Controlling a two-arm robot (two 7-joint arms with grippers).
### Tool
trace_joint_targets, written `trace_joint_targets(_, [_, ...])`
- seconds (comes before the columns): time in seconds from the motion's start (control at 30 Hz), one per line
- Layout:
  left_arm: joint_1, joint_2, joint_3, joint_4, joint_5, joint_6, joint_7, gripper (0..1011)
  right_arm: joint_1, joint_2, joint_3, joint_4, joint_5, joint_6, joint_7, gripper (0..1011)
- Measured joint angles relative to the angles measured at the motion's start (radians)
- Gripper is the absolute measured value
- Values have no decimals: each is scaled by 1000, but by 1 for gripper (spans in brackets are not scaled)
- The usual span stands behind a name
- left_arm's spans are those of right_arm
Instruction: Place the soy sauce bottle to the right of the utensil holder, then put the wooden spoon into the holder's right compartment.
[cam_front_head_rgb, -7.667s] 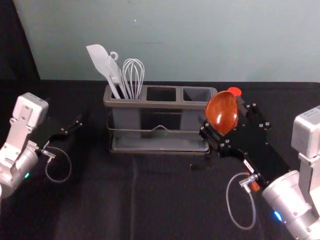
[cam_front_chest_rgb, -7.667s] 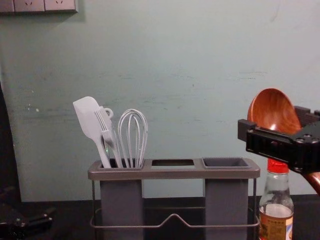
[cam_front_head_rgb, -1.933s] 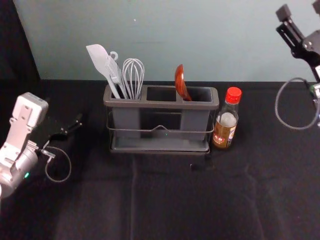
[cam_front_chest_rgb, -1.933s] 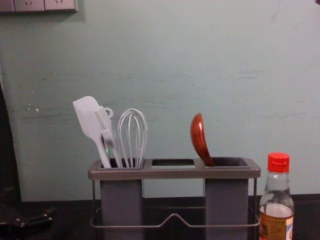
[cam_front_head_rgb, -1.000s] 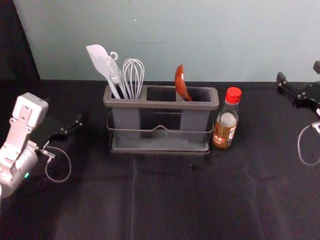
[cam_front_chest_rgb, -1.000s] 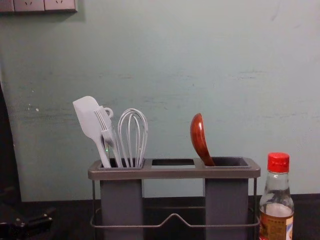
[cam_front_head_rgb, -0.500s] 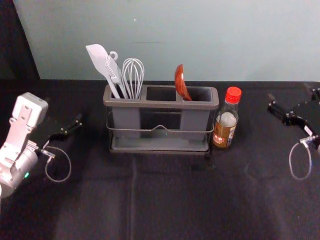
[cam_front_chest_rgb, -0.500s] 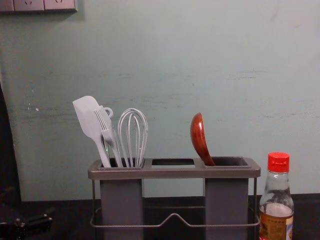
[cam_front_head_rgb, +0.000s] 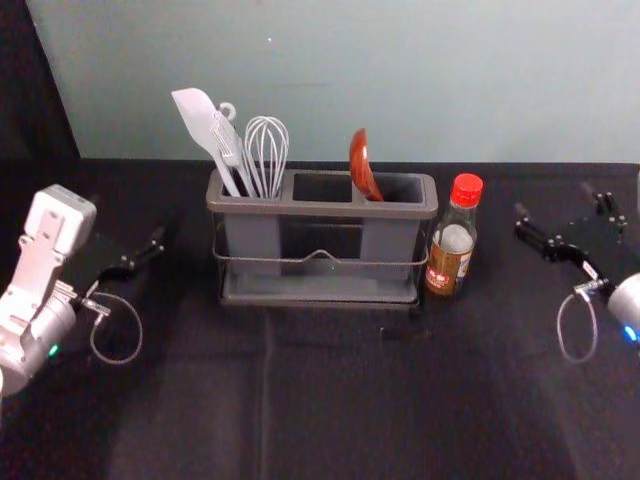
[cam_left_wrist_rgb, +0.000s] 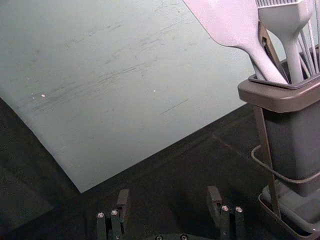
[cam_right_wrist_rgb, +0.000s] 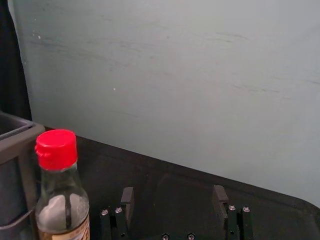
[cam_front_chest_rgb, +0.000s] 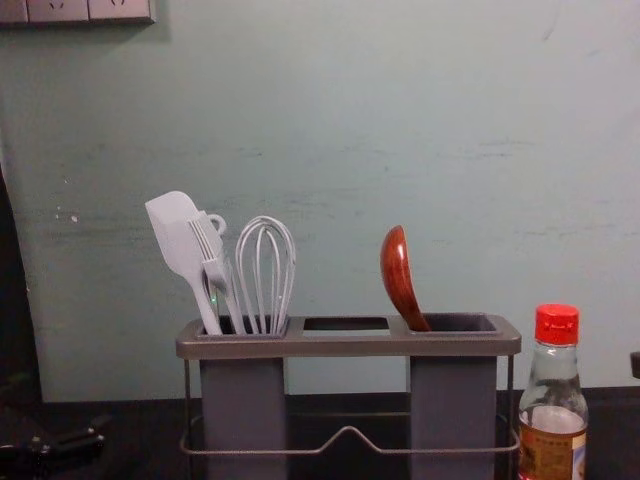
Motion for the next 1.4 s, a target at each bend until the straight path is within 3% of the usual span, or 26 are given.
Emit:
trace_joint_targets(0.4, [0,0,0,0,0,0,0,1000,112,-34,-48,142,-13,-20,22,1003])
trace_joint_targets(1.4, [0,0,0,0,0,0,0,1000,101,-28,-42,124,-11,-14,22,1003])
